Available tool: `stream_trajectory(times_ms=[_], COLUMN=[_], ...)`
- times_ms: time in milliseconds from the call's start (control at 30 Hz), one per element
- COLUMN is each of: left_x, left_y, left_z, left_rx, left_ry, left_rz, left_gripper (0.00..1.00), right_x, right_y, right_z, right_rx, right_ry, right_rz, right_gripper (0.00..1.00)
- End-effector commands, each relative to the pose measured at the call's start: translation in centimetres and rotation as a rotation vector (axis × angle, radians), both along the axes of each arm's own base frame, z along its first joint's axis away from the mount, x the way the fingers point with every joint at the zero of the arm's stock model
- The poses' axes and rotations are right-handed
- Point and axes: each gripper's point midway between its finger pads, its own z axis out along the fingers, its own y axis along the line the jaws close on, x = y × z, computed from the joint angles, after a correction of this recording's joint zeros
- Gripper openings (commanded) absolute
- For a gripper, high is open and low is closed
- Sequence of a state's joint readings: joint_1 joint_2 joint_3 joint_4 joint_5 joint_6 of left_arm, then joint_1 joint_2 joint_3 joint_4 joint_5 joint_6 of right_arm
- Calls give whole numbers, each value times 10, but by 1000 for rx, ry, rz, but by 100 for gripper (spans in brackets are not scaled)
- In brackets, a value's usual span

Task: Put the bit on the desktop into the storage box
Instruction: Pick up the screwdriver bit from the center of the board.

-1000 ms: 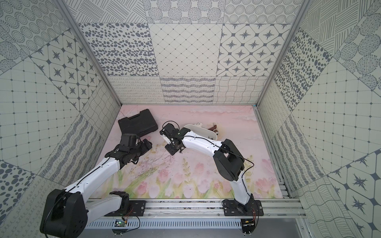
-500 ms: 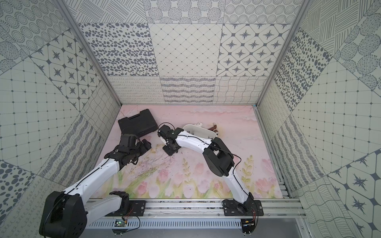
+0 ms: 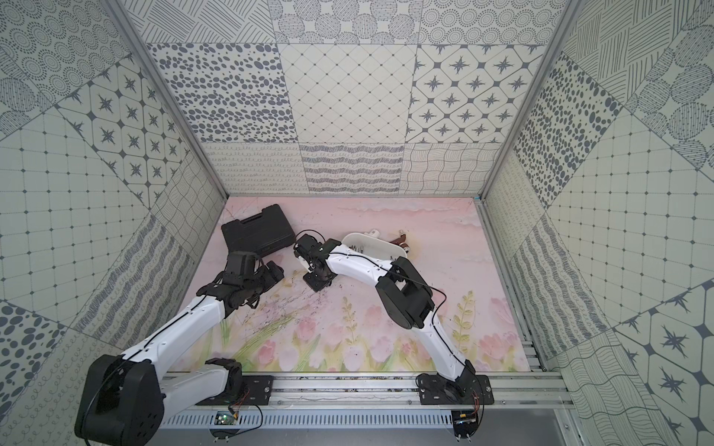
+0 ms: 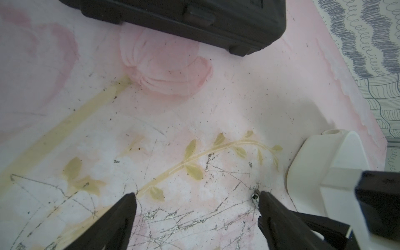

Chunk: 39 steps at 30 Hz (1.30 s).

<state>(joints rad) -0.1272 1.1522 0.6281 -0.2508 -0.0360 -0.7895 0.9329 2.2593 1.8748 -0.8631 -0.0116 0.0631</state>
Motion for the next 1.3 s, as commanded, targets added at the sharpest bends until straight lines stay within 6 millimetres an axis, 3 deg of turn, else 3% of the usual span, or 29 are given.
stream_trajectory(times_ms=[0,1267], left_x=[1,2], left_y=[3,1], left_z=[-1,-8], left_rx=[-1,-7], left_ry=[4,22], left_rz=[15,12], left_gripper=[93,94], right_x=[0,7], right_y=[8,3], right_z=[-5,-15], right_rx=[0,-53], right_ry=[3,-21], right_rz=[10,5], right_gripper=[26,29])
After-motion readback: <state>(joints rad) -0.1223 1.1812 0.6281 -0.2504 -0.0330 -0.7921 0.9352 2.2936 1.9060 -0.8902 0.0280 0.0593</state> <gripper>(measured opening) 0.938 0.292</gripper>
